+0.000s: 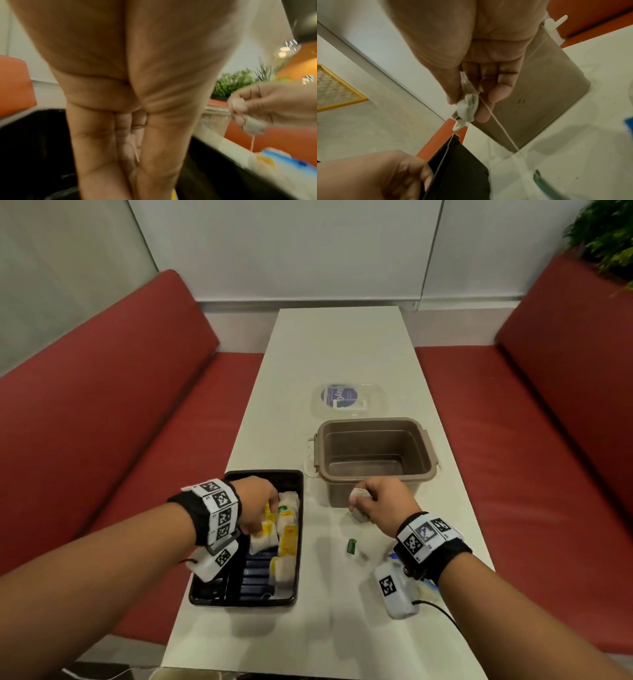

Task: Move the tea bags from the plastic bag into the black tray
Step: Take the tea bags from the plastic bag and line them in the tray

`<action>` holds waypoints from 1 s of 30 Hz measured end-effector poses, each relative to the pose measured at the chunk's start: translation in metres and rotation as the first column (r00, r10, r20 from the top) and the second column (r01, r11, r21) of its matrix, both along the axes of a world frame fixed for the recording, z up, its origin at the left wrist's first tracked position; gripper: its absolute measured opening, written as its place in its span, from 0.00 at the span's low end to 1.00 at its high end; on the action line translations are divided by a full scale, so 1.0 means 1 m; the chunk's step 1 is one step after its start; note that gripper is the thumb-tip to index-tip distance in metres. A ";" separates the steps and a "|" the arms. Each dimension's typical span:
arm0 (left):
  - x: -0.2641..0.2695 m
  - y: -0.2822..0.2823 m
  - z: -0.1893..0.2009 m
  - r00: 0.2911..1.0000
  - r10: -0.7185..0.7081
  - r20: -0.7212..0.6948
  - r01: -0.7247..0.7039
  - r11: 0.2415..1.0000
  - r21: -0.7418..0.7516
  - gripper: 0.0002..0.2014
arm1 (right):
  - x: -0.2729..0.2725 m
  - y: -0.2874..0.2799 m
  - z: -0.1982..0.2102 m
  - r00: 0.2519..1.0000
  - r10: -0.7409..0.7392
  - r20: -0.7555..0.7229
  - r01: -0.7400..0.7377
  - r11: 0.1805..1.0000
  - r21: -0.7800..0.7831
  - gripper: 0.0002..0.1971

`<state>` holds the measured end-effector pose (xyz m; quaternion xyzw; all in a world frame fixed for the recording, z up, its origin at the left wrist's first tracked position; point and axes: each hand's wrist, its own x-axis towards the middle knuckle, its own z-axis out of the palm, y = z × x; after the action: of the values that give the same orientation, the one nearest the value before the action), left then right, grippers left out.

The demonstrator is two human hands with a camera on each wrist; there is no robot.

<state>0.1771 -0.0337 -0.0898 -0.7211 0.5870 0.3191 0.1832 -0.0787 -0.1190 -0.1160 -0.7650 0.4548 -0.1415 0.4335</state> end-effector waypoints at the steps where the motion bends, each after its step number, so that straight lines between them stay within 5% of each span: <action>1: 0.001 0.000 -0.007 0.999 -0.048 0.013 0.048 0.998 0.041 0.22 | 0.005 0.003 0.001 1.000 -0.009 0.012 0.009 1.000 0.015 0.10; 11: -0.001 -0.020 -0.051 0.930 -0.322 0.177 0.301 0.944 0.136 0.15 | 0.027 0.021 0.004 0.995 -0.054 0.079 0.050 0.997 0.050 0.10; 20: 0.002 -0.030 -0.046 0.889 -0.352 0.294 0.337 0.936 0.102 0.16 | 0.042 0.030 0.025 0.978 -0.065 0.199 0.051 0.996 0.077 0.03; 23: 0.014 -0.034 -0.015 0.947 -0.286 0.147 0.297 0.953 -0.063 0.17 | 0.052 0.031 0.031 0.931 -0.149 0.333 0.090 0.978 0.186 0.08; 25: 0.022 -0.033 0.015 0.968 -0.215 -0.127 0.186 0.961 -0.204 0.20 | 0.060 0.031 0.037 0.908 -0.162 0.387 0.084 0.974 0.212 0.09; 27: 0.023 -0.026 0.048 0.896 -0.160 -0.414 0.030 0.953 -0.302 0.20 | 0.067 0.032 0.044 0.899 -0.155 0.409 0.069 0.974 0.217 0.08; 30: 0.022 -0.017 0.079 0.833 -0.166 -0.527 -0.106 0.888 -0.447 0.15 | 0.079 0.036 0.057 0.900 -0.111 0.422 0.032 0.981 0.191 0.11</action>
<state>0.1995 -0.0510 -0.0103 -0.6108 0.6846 0.3625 -0.1640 0.0001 -0.0835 -0.0594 -0.6553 0.3864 -0.2814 0.5849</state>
